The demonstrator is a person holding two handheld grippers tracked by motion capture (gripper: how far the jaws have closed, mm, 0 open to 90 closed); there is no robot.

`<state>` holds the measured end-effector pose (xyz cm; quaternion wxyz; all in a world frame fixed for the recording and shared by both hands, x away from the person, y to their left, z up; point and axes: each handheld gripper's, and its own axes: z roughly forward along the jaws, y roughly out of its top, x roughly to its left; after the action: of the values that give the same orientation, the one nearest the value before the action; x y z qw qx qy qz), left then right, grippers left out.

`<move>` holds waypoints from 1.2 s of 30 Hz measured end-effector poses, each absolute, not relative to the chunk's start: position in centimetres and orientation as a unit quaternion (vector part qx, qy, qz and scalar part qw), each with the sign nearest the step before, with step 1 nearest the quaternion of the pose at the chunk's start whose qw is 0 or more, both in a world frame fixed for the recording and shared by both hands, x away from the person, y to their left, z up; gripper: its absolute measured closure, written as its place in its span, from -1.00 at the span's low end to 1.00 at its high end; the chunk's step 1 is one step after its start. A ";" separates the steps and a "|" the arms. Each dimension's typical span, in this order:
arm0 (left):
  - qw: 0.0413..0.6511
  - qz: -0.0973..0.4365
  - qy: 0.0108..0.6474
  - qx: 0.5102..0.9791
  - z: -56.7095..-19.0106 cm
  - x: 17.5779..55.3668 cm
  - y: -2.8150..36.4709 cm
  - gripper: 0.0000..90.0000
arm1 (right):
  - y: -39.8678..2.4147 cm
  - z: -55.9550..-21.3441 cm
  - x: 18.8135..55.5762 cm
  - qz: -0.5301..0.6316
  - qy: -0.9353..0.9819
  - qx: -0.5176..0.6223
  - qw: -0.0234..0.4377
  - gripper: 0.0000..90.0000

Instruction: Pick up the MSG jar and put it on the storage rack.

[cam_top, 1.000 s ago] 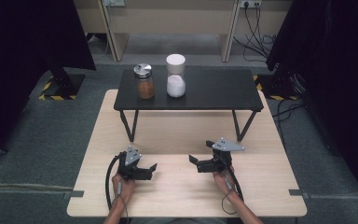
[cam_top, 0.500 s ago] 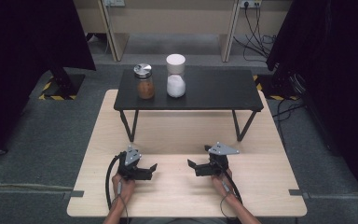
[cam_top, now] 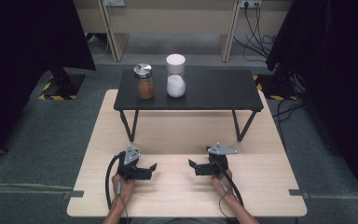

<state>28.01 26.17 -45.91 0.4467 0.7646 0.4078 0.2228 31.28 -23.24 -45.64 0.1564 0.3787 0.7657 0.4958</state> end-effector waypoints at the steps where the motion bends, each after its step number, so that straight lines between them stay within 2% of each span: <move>1: 0.448 0.222 0.409 0.763 -45.9 28.0 26.2 -0.99 | -23.2 -45.7 31.3 0.496 0.766 0.379 0.157 -0.99; 19: 0.450 0.221 0.411 0.762 -46.0 28.0 26.3 -0.98 | -24.2 -46.7 28.6 0.524 0.740 0.382 0.177 -0.98; 36: 0.448 0.221 0.410 0.763 -45.9 28.1 26.3 -0.98 | -24.0 -46.6 28.8 0.519 0.749 0.372 0.178 -0.98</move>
<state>28.05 26.26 -45.93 0.4485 0.7629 0.4100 0.2207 28.75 -23.97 -46.64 0.1784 0.3720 0.7486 0.5190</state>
